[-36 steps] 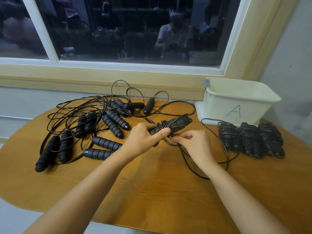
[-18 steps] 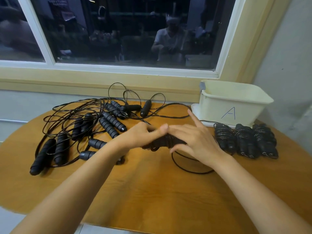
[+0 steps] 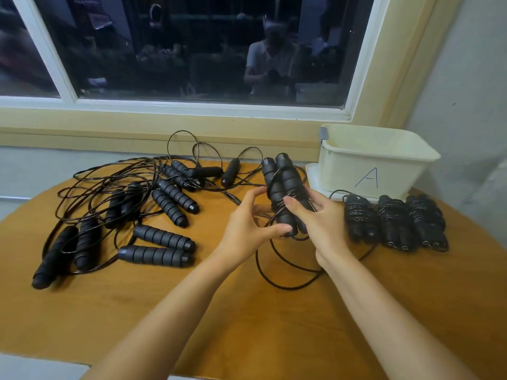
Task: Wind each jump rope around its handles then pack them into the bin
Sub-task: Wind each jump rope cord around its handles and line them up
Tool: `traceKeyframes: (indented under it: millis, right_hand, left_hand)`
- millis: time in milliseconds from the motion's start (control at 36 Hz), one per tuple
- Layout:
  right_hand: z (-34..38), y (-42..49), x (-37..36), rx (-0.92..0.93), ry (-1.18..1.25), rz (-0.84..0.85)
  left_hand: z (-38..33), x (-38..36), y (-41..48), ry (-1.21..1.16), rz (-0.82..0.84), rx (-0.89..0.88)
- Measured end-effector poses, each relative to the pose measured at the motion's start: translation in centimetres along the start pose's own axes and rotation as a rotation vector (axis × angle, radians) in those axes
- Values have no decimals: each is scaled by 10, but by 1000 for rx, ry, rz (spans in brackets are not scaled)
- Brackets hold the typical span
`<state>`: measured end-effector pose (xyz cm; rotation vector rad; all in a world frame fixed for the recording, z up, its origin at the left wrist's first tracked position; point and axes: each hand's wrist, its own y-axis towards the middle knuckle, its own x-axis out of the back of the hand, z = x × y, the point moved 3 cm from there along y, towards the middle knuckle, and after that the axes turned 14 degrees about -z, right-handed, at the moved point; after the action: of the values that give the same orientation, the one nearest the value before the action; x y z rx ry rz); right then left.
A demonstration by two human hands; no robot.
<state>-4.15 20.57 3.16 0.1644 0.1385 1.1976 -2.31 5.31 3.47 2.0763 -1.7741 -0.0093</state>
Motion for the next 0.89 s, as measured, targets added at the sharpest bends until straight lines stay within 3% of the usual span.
traceKeyframes:
  millis: [333, 472, 639, 722, 889]
  right_hand:
    - [-19, 14, 13, -131, 139, 89]
    - [-42, 20, 9, -131, 135, 14]
    - [-63, 19, 2, -12, -8, 42]
    - [-76, 23, 2, 138, -222, -27]
    - [-75, 14, -2, 372, -298, -42]
  left_hand:
    - [23, 1, 42, -72, 21, -18]
    - [43, -18, 46, -123, 89, 29]
    - [66, -34, 38, -261, -1, 121]
    - [74, -35, 38, -303, -50, 120]
    - [76, -30, 40, -378, -155, 127]
